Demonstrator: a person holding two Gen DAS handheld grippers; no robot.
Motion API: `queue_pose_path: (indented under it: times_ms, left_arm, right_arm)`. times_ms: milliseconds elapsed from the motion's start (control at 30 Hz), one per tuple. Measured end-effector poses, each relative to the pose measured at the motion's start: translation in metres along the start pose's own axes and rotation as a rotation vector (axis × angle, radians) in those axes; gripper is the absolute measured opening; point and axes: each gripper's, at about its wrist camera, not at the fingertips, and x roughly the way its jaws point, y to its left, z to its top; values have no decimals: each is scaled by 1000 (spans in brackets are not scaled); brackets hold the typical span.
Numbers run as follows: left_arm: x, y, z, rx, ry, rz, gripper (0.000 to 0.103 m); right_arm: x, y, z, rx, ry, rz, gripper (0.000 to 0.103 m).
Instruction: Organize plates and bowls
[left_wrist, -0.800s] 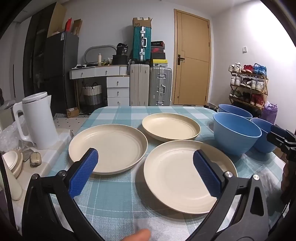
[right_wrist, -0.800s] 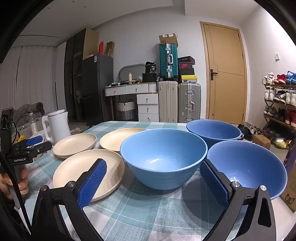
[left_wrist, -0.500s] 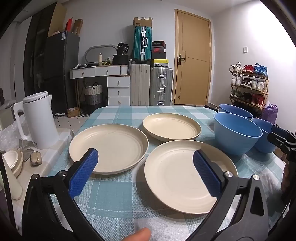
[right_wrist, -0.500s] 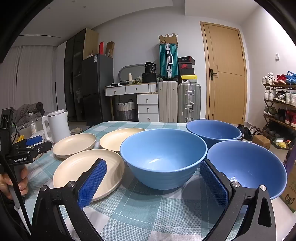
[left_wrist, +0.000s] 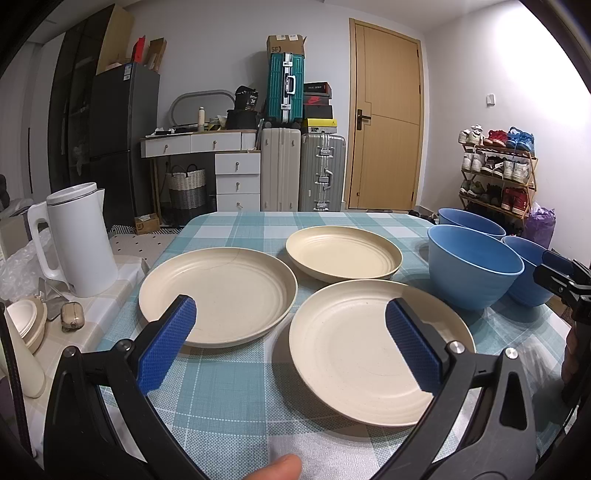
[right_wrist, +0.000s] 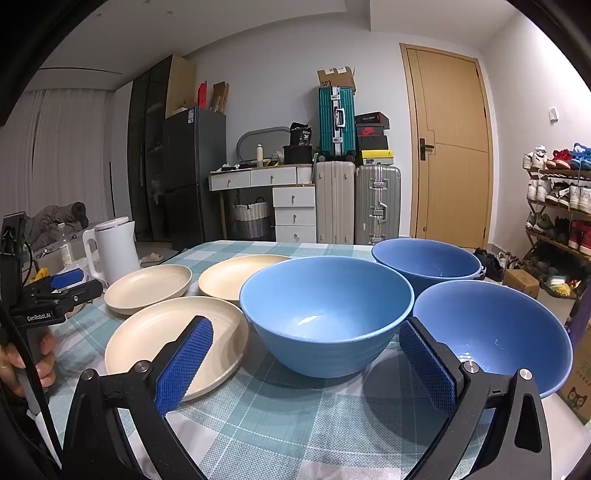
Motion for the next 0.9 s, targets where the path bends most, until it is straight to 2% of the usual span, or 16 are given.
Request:
queue_pose_path:
  times_ms: [900]
  left_arm:
    - [-2,-1,0,1,-3,-1,102]
  right_arm:
    - [0,0,0,-2,2,-1,103]
